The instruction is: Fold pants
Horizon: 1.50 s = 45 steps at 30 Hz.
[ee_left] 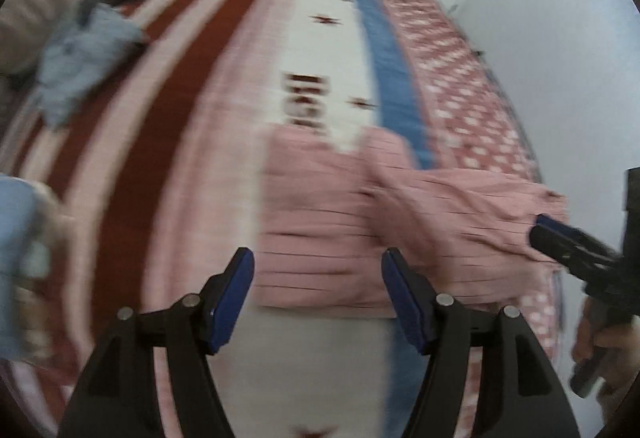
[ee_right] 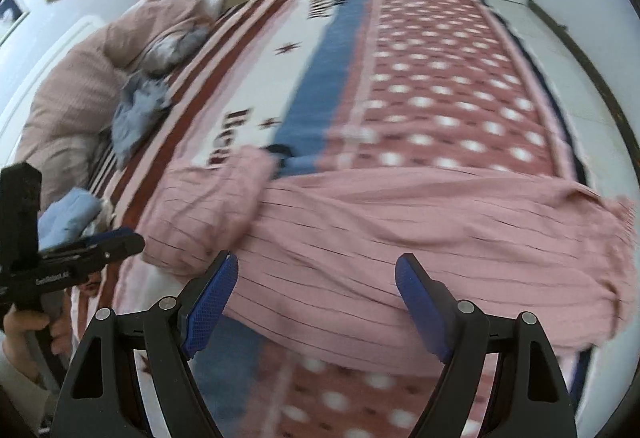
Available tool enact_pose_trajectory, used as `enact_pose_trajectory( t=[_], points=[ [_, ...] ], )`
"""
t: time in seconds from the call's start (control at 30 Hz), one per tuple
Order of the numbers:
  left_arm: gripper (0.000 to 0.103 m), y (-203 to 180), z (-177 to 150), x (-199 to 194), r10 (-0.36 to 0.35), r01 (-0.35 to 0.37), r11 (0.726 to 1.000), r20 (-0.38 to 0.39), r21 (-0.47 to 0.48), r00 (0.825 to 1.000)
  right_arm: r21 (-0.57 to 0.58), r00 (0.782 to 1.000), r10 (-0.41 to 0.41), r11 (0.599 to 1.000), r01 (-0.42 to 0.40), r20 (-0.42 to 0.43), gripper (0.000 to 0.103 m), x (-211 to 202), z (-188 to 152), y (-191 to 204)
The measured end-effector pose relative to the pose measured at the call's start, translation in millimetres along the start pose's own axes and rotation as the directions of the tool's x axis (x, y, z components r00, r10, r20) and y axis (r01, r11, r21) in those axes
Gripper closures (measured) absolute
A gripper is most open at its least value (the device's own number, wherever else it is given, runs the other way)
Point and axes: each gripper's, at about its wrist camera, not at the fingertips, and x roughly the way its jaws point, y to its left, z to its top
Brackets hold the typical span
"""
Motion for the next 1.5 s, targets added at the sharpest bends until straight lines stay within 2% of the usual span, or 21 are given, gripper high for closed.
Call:
enact_pose_trajectory(
  t=[0.07,0.2,0.3,0.4,0.5,0.57,0.6,0.67,0.77,0.97,1.13,1.2,1.23,1.33,1.37,1.43,1.5],
  points=[
    [0.041,21,9,-2,0.061,-0.061,0.998,-0.001,0.004,0.998,-0.019,0.999,0.038,0.999,-0.038,-0.007,0.025,17,10,28],
    [0.041,51,18,0,0.079,-0.079,0.997,0.003,-0.018,0.997,-0.062,0.998,0.064,0.996,-0.064,-0.005,0.025,49,26,77],
    [0.041,67,19,1,0.053,-0.053,0.997,0.004,-0.051,0.999,-0.085,0.998,-0.045,0.996,0.041,-0.045,0.025,84,31,103],
    [0.041,75,17,5,0.042,-0.042,0.996,-0.004,-0.075,0.999,-0.067,0.992,-0.098,0.993,0.092,-0.083,0.03,106,26,109],
    [0.041,76,13,8,0.025,-0.026,0.995,-0.015,-0.101,1.0,-0.097,0.976,-0.201,0.976,0.193,-0.084,0.042,111,17,110],
    [0.041,74,11,10,0.017,-0.02,0.994,-0.023,-0.107,1.0,-0.072,0.967,-0.236,0.971,0.229,-0.094,0.058,106,12,97],
    [0.041,71,10,12,0.017,-0.021,0.994,-0.03,-0.105,0.999,-0.053,0.965,-0.24,0.97,0.236,-0.101,0.064,103,10,90],
    [0.041,63,8,16,0.013,-0.017,0.995,-0.046,-0.099,0.999,-0.005,0.963,-0.243,0.97,0.244,-0.115,0.087,95,5,71],
    [0.041,48,5,20,-0.02,0.014,0.996,-0.061,-0.092,0.998,0.068,0.965,-0.238,0.967,0.247,-0.112,0.096,77,-2,46],
    [0.041,8,0,34,-0.107,0.102,0.994,-0.109,-0.049,0.988,0.219,0.982,-0.148,0.96,0.172,-0.121,0.098,48,-18,-1],
    [0.041,-23,-2,44,-0.113,0.114,0.994,-0.128,-0.006,0.985,0.374,0.996,-0.022,0.926,0.053,-0.087,0.098,40,-24,-38],
    [0.041,-30,-1,47,-0.118,0.118,0.993,-0.133,-0.006,0.984,0.401,0.995,0.046,0.916,-0.009,-0.084,0.094,43,-24,-45],
    [0.041,-31,-1,48,-0.119,0.119,0.993,-0.134,-0.007,0.984,0.428,0.99,0.112,0.902,-0.066,-0.084,0.091,48,-24,-50],
    [0.041,-32,3,49,-0.106,0.107,0.994,-0.132,0.002,0.986,0.49,0.971,0.225,0.857,-0.158,-0.081,0.054,61,-23,-57],
    [0.041,-31,5,49,-0.1,0.101,0.995,-0.13,0.003,0.986,0.499,0.964,0.254,0.847,-0.184,-0.077,0.052,66,-20,-57],
    [0.041,-29,8,50,-0.092,0.093,0.996,-0.128,-0.001,0.987,0.478,0.961,0.262,0.858,-0.191,-0.087,0.053,73,-14,-53],
    [0.041,-25,11,52,-0.079,0.079,0.997,-0.129,-0.008,0.988,0.434,0.963,0.257,0.879,-0.196,-0.086,0.066,77,-7,-43]
  ],
)
